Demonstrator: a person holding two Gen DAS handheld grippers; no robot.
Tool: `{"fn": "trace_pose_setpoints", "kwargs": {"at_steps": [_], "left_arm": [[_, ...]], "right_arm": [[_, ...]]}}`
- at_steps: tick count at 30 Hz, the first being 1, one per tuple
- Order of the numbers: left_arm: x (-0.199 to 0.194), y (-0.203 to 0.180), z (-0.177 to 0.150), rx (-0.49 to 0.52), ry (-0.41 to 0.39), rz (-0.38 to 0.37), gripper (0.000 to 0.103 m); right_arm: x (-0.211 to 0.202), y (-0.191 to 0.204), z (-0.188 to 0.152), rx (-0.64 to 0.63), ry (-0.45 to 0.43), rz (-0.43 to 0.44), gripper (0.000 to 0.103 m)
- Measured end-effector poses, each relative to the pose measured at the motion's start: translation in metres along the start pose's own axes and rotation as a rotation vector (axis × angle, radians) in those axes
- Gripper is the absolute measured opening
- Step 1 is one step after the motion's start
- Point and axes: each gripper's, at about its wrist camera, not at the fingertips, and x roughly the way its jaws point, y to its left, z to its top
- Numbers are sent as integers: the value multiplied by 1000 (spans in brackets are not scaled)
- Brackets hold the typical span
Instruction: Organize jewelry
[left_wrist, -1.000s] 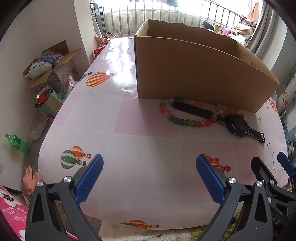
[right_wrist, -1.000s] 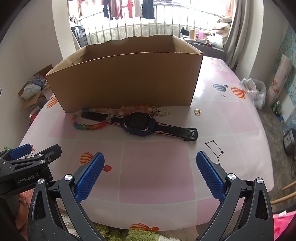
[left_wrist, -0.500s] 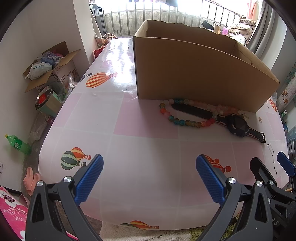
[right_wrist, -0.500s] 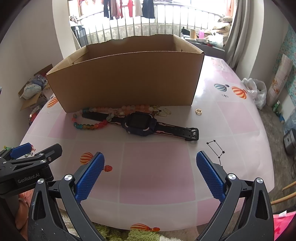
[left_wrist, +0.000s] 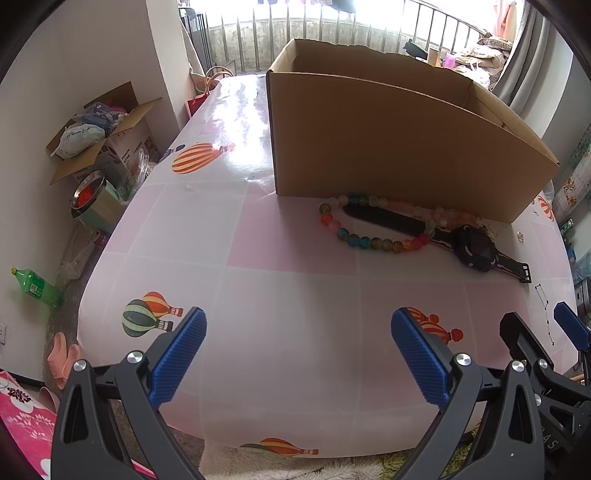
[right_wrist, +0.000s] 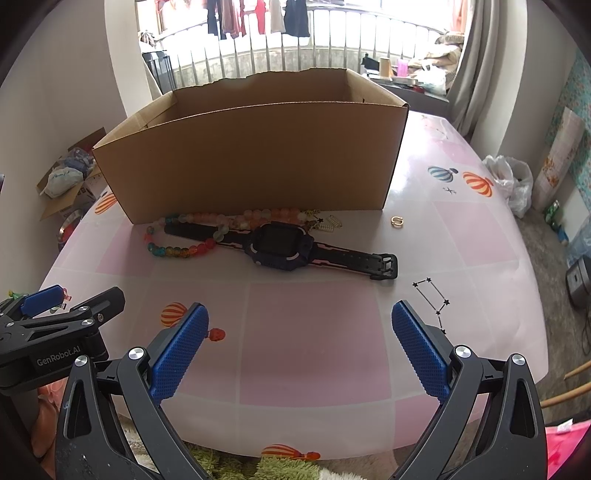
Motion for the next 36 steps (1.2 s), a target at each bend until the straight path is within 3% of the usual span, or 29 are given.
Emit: {"fn": "trace_pose_setpoints", "kwargs": {"at_steps": [23, 36], "left_arm": [[4, -2, -6, 10, 23, 14, 99], [34, 0, -2, 53, 47, 46, 99]], "right_arm": [[6, 0, 1, 2, 13, 0, 95], [40, -5, -5, -31, 96, -30, 95]]}}
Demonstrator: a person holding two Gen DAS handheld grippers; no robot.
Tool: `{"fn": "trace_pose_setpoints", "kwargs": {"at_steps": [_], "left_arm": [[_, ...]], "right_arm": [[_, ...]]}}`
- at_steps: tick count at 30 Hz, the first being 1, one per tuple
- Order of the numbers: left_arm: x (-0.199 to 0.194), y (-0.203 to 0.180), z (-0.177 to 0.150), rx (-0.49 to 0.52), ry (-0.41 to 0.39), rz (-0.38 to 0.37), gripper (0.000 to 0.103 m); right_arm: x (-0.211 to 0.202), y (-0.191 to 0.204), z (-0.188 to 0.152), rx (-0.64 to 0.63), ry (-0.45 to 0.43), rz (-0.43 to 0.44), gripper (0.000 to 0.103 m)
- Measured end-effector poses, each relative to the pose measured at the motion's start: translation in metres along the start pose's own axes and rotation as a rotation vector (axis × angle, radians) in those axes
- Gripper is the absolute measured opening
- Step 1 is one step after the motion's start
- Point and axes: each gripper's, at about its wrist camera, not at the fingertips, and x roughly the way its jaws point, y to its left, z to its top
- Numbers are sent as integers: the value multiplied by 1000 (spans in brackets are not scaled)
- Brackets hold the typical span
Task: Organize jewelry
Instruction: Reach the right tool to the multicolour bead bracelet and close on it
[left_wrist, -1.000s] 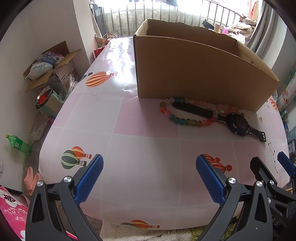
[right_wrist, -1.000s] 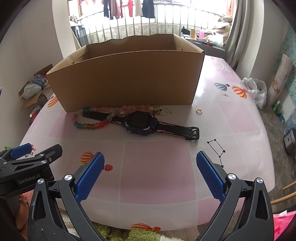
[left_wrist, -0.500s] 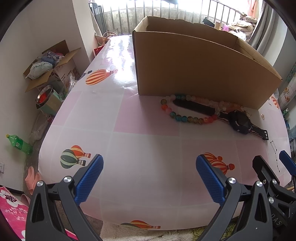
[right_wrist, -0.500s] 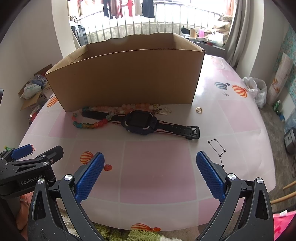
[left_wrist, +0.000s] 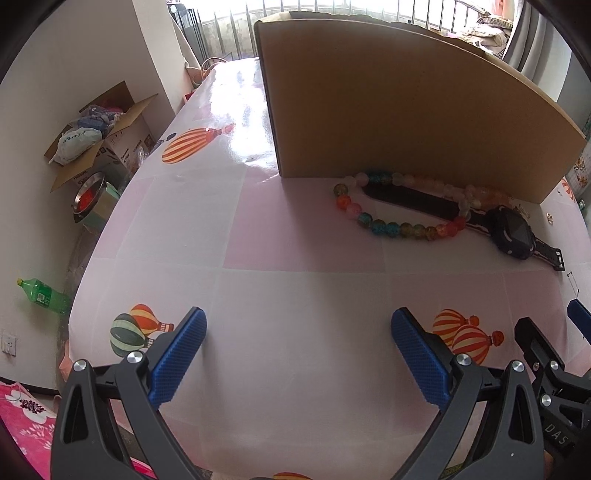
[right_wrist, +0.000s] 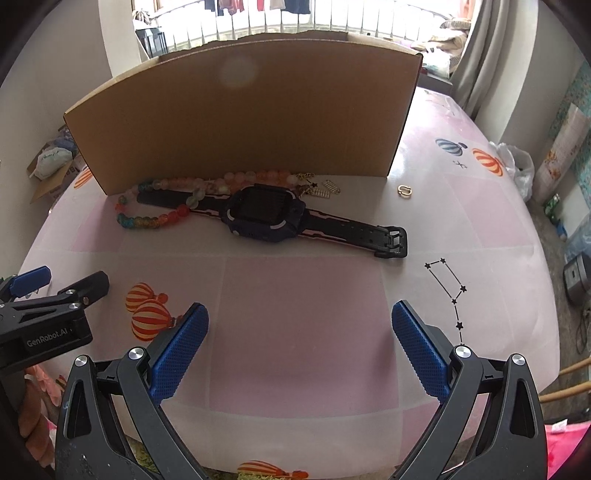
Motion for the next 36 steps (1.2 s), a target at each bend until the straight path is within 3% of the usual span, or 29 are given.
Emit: {"fn": "trace_pose_setpoints", "kwargs": {"at_steps": [16, 20, 23, 29, 32, 36], "left_arm": [[8, 9, 7, 63, -31, -85, 99], [2, 16, 20, 33, -94, -145, 98], [0, 10, 38, 50, -150, -127, 96], [14, -7, 68, 90, -178, -88, 77], [26, -13, 69, 126, -133, -60, 60], [24, -7, 58, 126, -114, -96, 41]], "right_arm": [[9, -11, 0, -54, -60, 51, 95], [6, -20, 6, -57, -32, 94, 95], [2, -30, 14, -9, -57, 118, 95], [8, -31, 23, -3, -61, 175, 95], [9, -34, 14, -7, -71, 191, 95], [8, -38, 13, -13, -84, 197, 95]]}}
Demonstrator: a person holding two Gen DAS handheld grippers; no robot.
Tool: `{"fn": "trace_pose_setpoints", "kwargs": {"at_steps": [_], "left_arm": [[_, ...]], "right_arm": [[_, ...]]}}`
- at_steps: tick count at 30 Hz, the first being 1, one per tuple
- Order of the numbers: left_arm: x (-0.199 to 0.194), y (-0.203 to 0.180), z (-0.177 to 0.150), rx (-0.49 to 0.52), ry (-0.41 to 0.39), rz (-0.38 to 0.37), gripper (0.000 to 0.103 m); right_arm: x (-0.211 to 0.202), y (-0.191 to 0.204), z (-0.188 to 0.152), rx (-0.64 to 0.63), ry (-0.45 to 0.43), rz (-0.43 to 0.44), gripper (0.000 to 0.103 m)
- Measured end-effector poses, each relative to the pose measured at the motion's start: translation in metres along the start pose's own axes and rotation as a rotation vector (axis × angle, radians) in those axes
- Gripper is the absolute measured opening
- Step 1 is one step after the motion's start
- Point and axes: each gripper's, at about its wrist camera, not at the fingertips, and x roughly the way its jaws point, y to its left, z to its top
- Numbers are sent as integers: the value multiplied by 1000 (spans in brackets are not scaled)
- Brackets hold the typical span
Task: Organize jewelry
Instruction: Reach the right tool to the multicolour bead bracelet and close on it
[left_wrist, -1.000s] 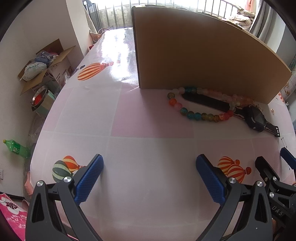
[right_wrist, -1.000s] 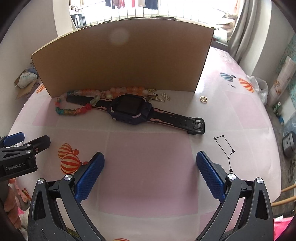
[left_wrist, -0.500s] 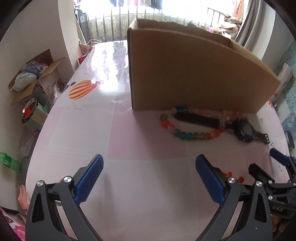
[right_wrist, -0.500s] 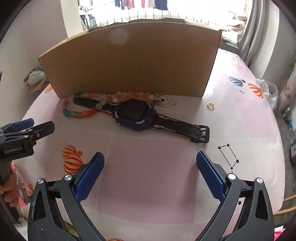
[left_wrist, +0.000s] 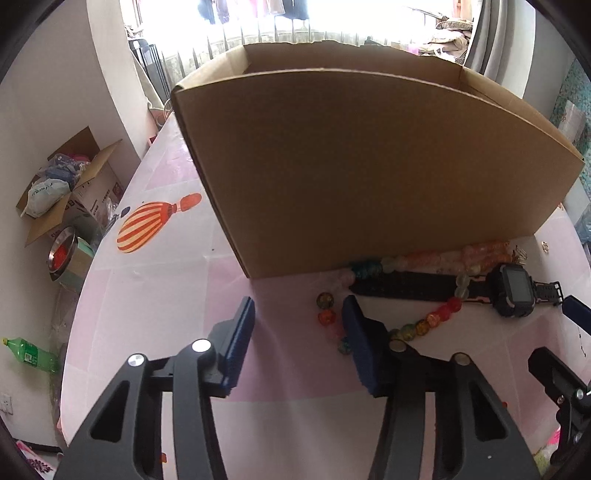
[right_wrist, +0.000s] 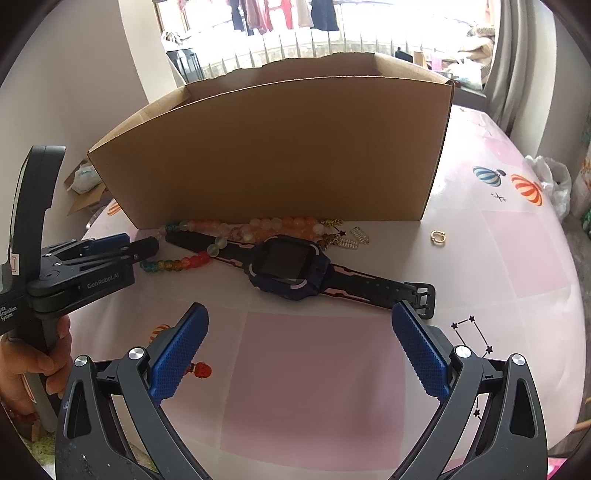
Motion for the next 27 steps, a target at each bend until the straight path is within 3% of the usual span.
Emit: {"fn": "trace_pose_setpoints", "kwargs": {"at_steps": [3, 8, 15, 18, 20, 27], "left_arm": [[-7, 6, -10, 16, 15, -16, 35], [-20, 21, -30, 11, 43, -36, 34], [-30, 34, -49, -23, 15, -52, 34], [-30, 44, -52, -53, 3, -79, 34], [-27, 51, -50, -61, -5, -90, 34], [-25, 48, -44, -21, -26, -71, 34]], "right_arm": [[-3, 4, 0, -7, -6, 6, 95], [-15, 15, 0, -20, -33, 36, 95], [-22, 46, 13, -83, -54, 162, 89], [-7, 57, 28, -91, -7, 238, 78], [5, 66, 33, -107, 28, 256, 65], [42, 98, 38, -157, 153, 245, 40]]}}
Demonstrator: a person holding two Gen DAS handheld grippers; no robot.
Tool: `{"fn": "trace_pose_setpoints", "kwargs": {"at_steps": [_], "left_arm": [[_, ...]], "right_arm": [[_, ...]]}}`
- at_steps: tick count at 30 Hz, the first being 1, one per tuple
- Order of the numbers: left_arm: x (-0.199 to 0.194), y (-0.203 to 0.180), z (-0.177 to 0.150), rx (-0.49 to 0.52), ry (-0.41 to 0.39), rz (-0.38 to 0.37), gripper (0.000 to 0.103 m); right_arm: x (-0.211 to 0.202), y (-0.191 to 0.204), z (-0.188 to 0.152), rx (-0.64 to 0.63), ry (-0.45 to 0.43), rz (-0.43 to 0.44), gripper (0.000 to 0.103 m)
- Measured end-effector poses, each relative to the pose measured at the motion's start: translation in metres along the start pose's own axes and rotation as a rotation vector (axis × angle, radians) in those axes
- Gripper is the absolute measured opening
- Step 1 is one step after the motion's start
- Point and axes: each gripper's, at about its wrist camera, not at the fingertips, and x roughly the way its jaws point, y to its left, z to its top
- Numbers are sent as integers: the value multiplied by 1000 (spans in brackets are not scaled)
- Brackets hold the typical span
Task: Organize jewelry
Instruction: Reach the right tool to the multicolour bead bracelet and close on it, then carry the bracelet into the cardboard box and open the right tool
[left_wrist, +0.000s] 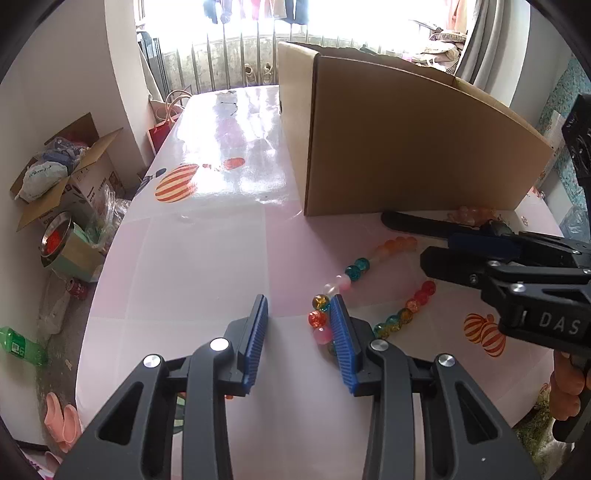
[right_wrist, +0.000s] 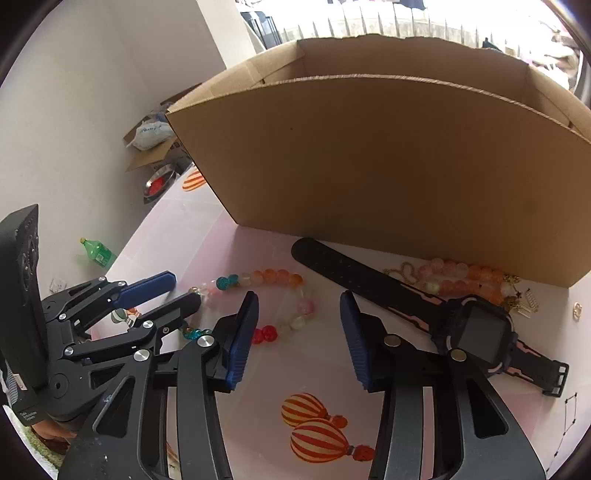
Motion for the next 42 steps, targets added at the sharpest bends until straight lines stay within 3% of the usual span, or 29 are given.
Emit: {"fn": "trace_pose_setpoints", "kwargs": {"at_steps": [6, 9, 10, 11, 13, 20, 28, 32, 36, 39, 42], "left_arm": [[6, 1, 4, 28, -17, 6, 34], [7, 2, 4, 28, -25, 9, 34], [8, 2, 4, 29, -29, 12, 30], [8, 2, 5, 28, -34, 12, 26], [8, 2, 7, 22, -41, -11, 9], [-8, 0, 12, -5, -53, -78, 9], [-77, -17, 41, 49, -178, -139, 9], [-115, -23, 80, 69, -277, -183, 9], [-131, -30, 130, 91, -354, -203, 9], [-117, -35, 170, 107, -352, -197, 9], [-75, -41, 205, 115, -261, -163, 9]], "right_arm": [[8, 14, 4, -85, 9, -65, 32], [8, 21, -3, -150, 17, -117, 19], [9, 25, -3, -165, 17, -129, 10], [8, 25, -3, -165, 20, -117, 8], [6, 21, -5, -139, 19, -85, 7], [-3, 17, -8, -92, -33, -50, 7], [-79, 13, -2, -77, -176, -14, 7], [-107, 22, 32, -110, -279, 15, 7], [-134, 2, 76, -143, -336, 38, 7], [-119, -18, 117, -141, -297, 64, 7], [-86, -41, 154, -102, -180, 119, 7]]}}
